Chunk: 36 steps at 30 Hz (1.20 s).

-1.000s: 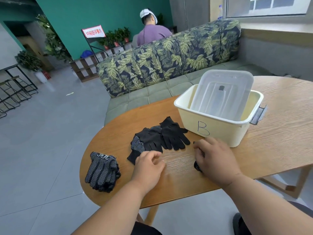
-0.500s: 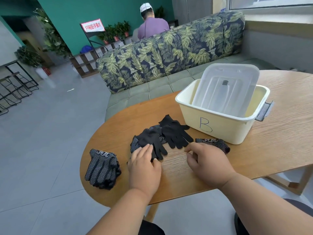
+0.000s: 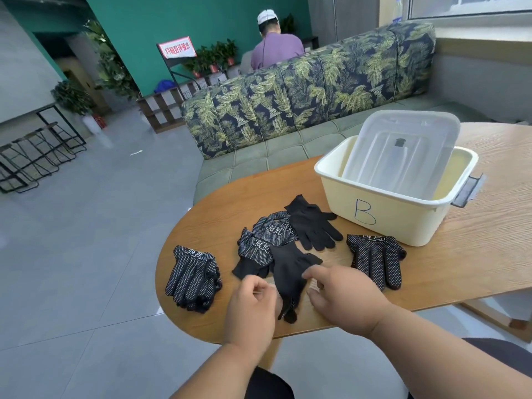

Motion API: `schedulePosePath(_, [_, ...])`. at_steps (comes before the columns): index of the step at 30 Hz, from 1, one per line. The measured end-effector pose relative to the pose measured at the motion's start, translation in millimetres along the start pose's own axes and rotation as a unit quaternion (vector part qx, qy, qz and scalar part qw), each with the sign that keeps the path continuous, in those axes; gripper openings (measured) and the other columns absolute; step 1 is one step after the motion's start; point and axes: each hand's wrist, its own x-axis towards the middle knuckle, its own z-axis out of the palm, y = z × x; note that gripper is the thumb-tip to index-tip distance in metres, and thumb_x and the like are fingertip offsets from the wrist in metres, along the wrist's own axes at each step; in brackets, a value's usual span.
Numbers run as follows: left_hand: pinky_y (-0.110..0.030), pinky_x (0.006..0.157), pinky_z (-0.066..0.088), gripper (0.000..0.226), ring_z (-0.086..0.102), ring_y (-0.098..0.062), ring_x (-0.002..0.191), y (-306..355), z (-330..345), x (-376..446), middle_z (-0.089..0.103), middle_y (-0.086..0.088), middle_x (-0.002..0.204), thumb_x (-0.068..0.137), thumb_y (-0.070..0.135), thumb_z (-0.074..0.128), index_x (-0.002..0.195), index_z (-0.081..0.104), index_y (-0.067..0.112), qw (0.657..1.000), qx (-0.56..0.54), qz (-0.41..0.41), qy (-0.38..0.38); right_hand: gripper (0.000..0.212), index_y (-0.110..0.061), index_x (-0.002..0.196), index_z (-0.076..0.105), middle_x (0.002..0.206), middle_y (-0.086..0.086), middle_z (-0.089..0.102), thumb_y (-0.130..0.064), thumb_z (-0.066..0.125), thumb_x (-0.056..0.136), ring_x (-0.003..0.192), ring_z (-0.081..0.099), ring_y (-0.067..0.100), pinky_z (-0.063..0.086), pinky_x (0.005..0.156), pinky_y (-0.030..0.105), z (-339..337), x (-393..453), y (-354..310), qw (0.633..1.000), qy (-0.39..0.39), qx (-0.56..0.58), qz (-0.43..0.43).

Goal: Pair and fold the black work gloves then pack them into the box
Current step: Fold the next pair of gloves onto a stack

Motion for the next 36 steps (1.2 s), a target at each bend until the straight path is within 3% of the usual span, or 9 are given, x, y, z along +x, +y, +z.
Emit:
schedulePosePath(4, [-0.028, 0.083, 0.045, 0.033, 0.063, -0.009, 0.098, 4, 13, 34, 0.068, 0.015, 0.101, 0.095, 0.053, 0.06, 0.112, 0.064, 0.026, 0.998, 0.0, -0.054, -0.045, 0.035, -0.039, 0.134, 0.057, 0.118, -0.011, 0.065, -0.043, 0.051, 0.101, 0.101, 0.064, 0.014, 0.051, 0.082, 0.03, 2, 2, -2, 1.0, 0.007, 0.01, -0.009])
schedulePosePath(10, [-0.041, 0.07, 0.053, 0.03, 0.061, -0.017, 0.066, 11, 35, 41, 0.067, 0.005, 0.065, 0.091, 0.038, 0.071, 0.069, 0.065, 0.018, 0.995, -0.046, -0.013, -0.085, 0.031, -0.038, 0.131, 0.06, 0.118, -0.01, 0.067, -0.035, 0.05, 0.101, 0.102, 0.064, 0.014, 0.052, 0.083, 0.032, 9, 5, 2, 0.999, 0.039, 0.024, -0.008])
schedulePosePath(13, [-0.047, 0.073, 0.051, 0.016, 0.059, -0.018, 0.073, 12, 24, 32, 0.068, 0.0, 0.074, 0.087, 0.029, 0.07, 0.08, 0.067, 0.014, 0.977, -0.143, 0.038, -0.155, 0.034, -0.039, 0.134, 0.057, 0.123, -0.012, 0.06, -0.039, 0.053, 0.1, 0.106, 0.062, 0.014, 0.052, 0.087, 0.033, 4, 5, 5, 0.994, 0.092, 0.062, -0.019])
schedulePosePath(18, [-0.041, 0.079, 0.038, 0.043, 0.049, -0.024, 0.084, -3, -3, 32, 0.056, -0.013, 0.086, 0.068, 0.024, 0.065, 0.094, 0.057, -0.01, 0.919, -0.237, 0.041, -0.311, 0.055, -0.037, 0.153, 0.042, 0.14, -0.016, 0.048, -0.051, 0.055, 0.101, 0.127, 0.046, 0.001, 0.037, 0.11, 0.024, -12, 0, -1, 0.983, 0.119, 0.132, -0.034])
schedulePosePath(22, [-0.041, 0.072, 0.036, 0.028, 0.047, -0.028, 0.076, -10, -7, 33, 0.053, -0.016, 0.08, 0.066, 0.022, 0.066, 0.086, 0.061, 0.003, 0.903, -0.277, 0.01, -0.329, 0.017, -0.037, 0.119, 0.063, 0.082, -0.02, 0.062, -0.035, 0.063, 0.103, 0.072, 0.06, -0.005, 0.053, 0.067, 0.019, -16, -5, -18, 0.92, -0.091, 0.376, 0.064])
schedulePosePath(25, [-0.041, 0.073, 0.04, 0.014, 0.051, -0.028, 0.073, -6, -8, 30, 0.056, -0.015, 0.076, 0.066, 0.025, 0.067, 0.076, 0.065, 0.016, 0.894, -0.304, -0.013, -0.33, 0.003, -0.026, 0.097, 0.065, 0.068, -0.008, 0.054, -0.025, 0.068, 0.098, 0.059, 0.055, 0.007, 0.053, 0.056, 0.031, -7, -2, -16, 0.923, -0.073, 0.37, 0.082])
schedulePosePath(28, [-0.043, 0.092, 0.047, 0.016, 0.063, -0.03, 0.099, -2, -7, 33, 0.07, -0.013, 0.105, 0.085, 0.028, 0.065, 0.099, 0.069, 0.022, 0.937, -0.227, -0.013, -0.265, 0.008, -0.021, 0.092, 0.064, 0.074, 0.001, 0.062, -0.022, 0.068, 0.099, 0.064, 0.06, 0.01, 0.055, 0.061, 0.028, -9, 1, -6, 0.914, -0.048, 0.386, 0.118])
schedulePosePath(31, [-0.028, 0.095, 0.043, 0.033, 0.056, -0.012, 0.118, 3, -5, 46, 0.057, 0.006, 0.131, 0.093, 0.036, 0.063, 0.125, 0.061, 0.032, 0.999, -0.022, -0.034, -0.034, 0.01, -0.021, 0.09, 0.067, 0.078, 0.004, 0.068, -0.026, 0.069, 0.098, 0.071, 0.062, 0.014, 0.056, 0.069, 0.034, -12, 1, 0, 0.928, -0.025, 0.353, 0.117])
schedulePosePath(36, [-0.038, 0.105, 0.045, 0.049, 0.056, -0.03, 0.123, -5, 4, 74, 0.048, -0.008, 0.145, 0.098, 0.033, 0.054, 0.145, 0.051, 0.022, 0.989, 0.09, -0.108, 0.043, 0.018, -0.018, 0.083, 0.064, 0.066, -0.011, 0.059, -0.029, 0.068, 0.096, 0.065, 0.056, 0.006, 0.05, 0.064, 0.033, -11, 1, 0, 0.929, -0.008, 0.353, 0.112])
